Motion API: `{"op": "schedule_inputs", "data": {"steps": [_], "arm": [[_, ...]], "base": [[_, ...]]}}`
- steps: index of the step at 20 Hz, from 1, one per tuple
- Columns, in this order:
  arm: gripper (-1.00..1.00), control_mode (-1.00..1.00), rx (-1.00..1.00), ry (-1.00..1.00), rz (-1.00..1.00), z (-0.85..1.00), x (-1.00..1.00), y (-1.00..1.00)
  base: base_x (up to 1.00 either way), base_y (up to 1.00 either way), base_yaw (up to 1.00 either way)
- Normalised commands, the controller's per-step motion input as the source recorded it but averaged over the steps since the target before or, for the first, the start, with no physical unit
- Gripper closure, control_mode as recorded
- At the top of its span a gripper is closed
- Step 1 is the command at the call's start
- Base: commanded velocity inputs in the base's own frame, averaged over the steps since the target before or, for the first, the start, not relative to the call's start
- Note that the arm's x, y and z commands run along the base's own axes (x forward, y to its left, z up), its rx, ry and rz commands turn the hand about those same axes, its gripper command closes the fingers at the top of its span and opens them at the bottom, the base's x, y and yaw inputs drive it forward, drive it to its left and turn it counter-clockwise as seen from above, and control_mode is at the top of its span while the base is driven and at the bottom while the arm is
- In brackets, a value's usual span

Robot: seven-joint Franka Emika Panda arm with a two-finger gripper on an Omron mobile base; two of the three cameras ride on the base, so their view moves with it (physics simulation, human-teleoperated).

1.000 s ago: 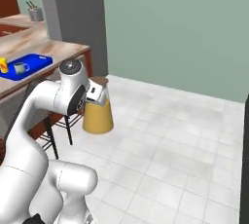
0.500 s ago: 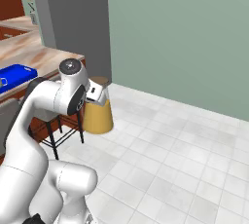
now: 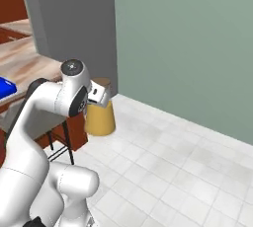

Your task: There is a tray on the dining counter. Grab the cup, mug, and pitcher and place them on the tray. The pitcher may be placed next to the tray if it cannot fit the tray.

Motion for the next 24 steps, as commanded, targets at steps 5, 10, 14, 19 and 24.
{"op": "schedule_inputs", "data": {"steps": [5,10,14,19,24], "arm": [[1.00,1.00,0.00,0.00,0.00,0.00,0.00,0.00],[1.00,1.00,0.00,0.00,0.00,0.00,0.00,0.00],[1.00,1.00,0.00,0.00,0.00,0.00,0.00,0.00],[1.00,1.00,0.00,0.00,0.00,0.00,0.00,0.00],[1.00,1.00,0.00,0.00,0.00,0.00,0.00,0.00]], "base": [[1.00,-0.16,0.29],[1.00,-0.11,0.33],[0.71,0.00,0.47],[0.41,0.09,0.50],[0.17,0.20,0.52]]}}
